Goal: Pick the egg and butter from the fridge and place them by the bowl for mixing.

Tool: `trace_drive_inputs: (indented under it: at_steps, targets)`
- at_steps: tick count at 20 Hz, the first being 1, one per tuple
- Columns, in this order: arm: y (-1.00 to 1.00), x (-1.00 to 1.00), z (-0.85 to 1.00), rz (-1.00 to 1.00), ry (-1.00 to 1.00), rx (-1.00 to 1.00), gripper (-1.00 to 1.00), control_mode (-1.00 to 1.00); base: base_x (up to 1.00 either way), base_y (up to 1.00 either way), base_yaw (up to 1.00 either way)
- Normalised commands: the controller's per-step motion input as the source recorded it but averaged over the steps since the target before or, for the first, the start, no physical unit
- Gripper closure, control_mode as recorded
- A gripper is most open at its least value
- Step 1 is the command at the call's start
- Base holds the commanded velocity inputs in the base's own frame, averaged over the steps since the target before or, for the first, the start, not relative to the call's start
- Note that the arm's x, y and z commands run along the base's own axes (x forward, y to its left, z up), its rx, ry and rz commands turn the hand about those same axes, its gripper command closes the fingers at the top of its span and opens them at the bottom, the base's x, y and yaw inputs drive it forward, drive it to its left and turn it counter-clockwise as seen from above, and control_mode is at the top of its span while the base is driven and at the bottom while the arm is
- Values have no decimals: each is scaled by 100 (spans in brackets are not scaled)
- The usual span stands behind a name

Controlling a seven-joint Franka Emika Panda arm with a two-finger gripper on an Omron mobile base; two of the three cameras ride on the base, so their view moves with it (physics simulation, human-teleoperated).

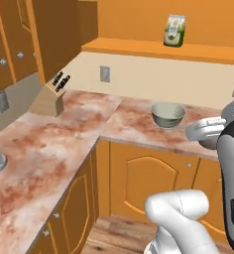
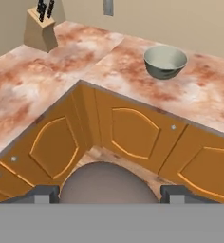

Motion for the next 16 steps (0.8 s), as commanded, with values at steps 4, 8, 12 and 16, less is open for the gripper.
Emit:
trace_drive_inputs:
  at_steps: [4,8,12,16]
  targets:
    - [0,0,0,0,0,0,100,100,57,0,-34]
    - [0,0,0,0,0,0,100,100,56,0,-27]
    - [0,0,0,0,0,0,100,100,46,4,-23]
    - [0,0,0,0,0,0,100,100,52,11,-25]
